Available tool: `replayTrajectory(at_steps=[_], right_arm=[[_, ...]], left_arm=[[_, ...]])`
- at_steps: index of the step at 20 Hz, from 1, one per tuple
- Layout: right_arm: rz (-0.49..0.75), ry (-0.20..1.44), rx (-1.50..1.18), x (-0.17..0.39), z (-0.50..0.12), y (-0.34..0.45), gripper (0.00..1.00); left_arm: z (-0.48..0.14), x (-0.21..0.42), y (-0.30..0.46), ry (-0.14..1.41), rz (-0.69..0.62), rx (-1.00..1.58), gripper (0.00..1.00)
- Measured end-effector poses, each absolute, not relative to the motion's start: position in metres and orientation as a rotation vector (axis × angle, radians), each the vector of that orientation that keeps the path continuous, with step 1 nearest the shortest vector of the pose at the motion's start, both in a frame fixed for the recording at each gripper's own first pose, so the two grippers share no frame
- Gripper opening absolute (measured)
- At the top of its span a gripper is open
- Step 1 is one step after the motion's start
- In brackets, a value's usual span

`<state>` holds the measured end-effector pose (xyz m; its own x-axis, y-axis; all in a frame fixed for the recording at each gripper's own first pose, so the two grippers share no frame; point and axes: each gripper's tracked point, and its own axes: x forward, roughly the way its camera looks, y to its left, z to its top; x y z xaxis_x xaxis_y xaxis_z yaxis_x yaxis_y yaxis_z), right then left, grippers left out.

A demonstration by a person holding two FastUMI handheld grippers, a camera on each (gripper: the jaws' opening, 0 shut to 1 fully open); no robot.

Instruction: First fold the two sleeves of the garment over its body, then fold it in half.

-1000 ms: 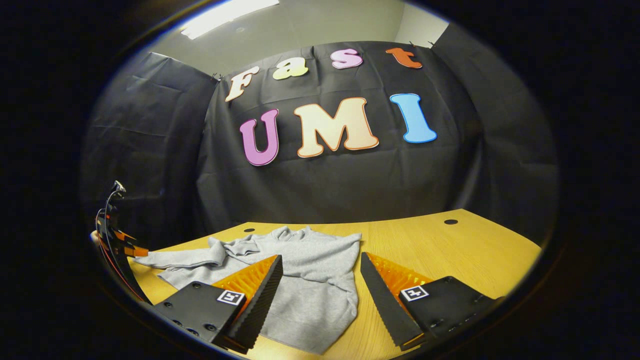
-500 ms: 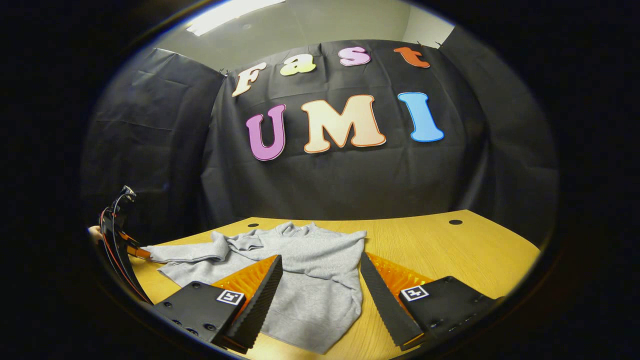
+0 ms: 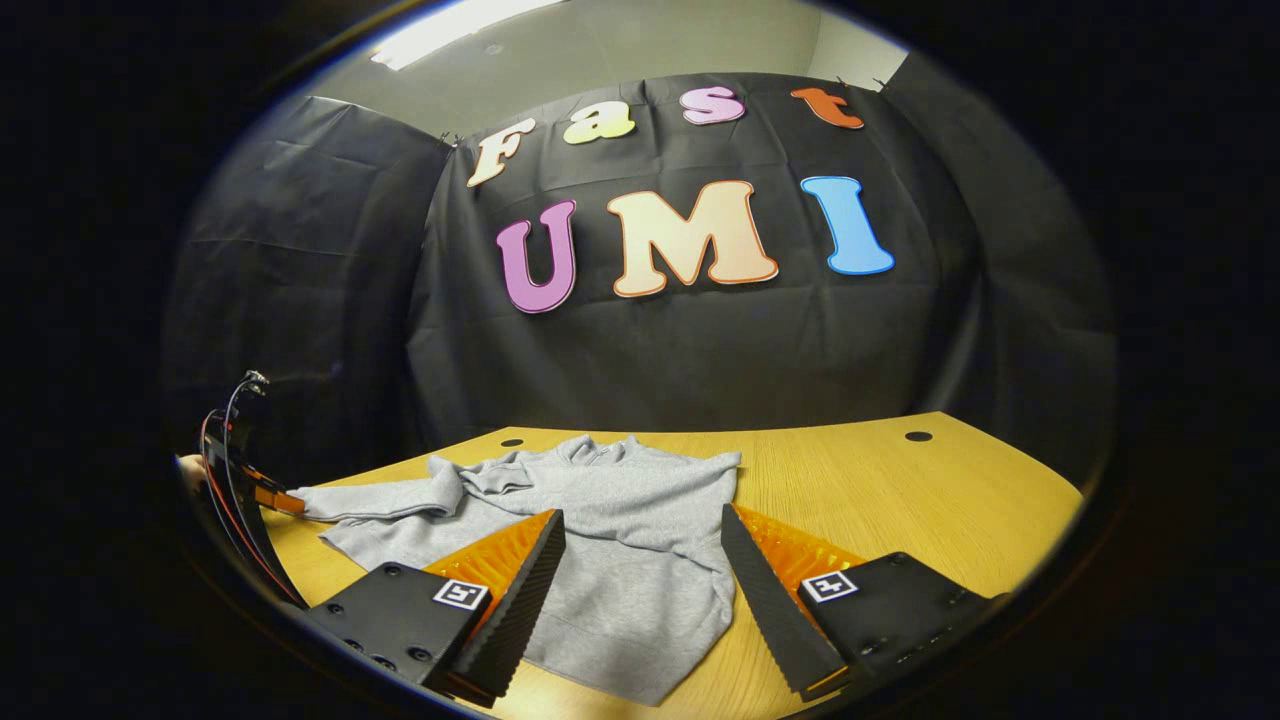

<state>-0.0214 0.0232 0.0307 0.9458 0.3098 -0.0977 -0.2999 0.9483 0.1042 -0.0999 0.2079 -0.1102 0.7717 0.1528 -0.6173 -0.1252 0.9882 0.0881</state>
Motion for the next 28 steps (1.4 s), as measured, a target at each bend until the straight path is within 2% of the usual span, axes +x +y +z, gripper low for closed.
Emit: replayTrajectory(at_steps=[8, 10, 11, 12, 13, 14, 15, 16, 17, 18, 19, 23, 28], right_arm=[[0.324, 0.123, 0.098, -0.025, 0.032, 0.026, 0.97], [0.325, 0.120, 0.095, -0.026, 0.034, 0.025, 0.97], [0.324, 0.116, 0.097, -0.026, 0.035, 0.026, 0.97], [0.325, 0.115, 0.099, -0.026, 0.036, 0.025, 0.97], [0.326, 0.115, 0.103, -0.027, 0.037, 0.024, 0.97], [0.325, 0.114, 0.106, -0.027, 0.038, 0.023, 0.97], [0.327, 0.112, 0.109, -0.028, 0.038, 0.022, 0.97], [0.328, 0.110, 0.111, -0.028, 0.040, 0.023, 0.97], [0.328, 0.108, 0.111, -0.029, 0.041, 0.023, 0.97], [0.329, 0.107, 0.110, -0.030, 0.042, 0.022, 0.97], [0.331, 0.105, 0.110, -0.031, 0.043, 0.023, 0.97], [0.337, 0.109, 0.112, -0.031, 0.043, 0.024, 0.97], [0.337, 0.121, 0.108, -0.030, 0.040, 0.023, 0.97]], left_arm=[[-0.114, -0.099, 0.203, 0.629, 0.120, -0.020, 0.90], [-0.114, -0.098, 0.198, 0.623, 0.107, -0.023, 0.83], [-0.115, -0.097, 0.196, 0.629, 0.104, -0.025, 0.72], [-0.116, -0.097, 0.192, 0.635, 0.103, -0.023, 0.68], [-0.116, -0.097, 0.189, 0.645, 0.102, -0.020, 0.53], [-0.115, -0.097, 0.188, 0.646, 0.106, -0.017, 0.48], [-0.116, -0.097, 0.187, 0.651, 0.115, -0.017, 0.35], [-0.115, -0.097, 0.187, 0.648, 0.128, -0.016, 0.33], [-0.115, -0.096, 0.187, 0.649, 0.131, -0.011, 0.17], [-0.116, -0.098, 0.185, 0.645, 0.140, -0.008, 0.19], [-0.115, -0.098, 0.184, 0.640, 0.147, -0.003, 0.11], [-0.107, -0.095, 0.176, 0.592, 0.154, -0.076, 0.04], [-0.066, -0.075, 0.149, 0.509, 0.104, -0.085, 0.00]])
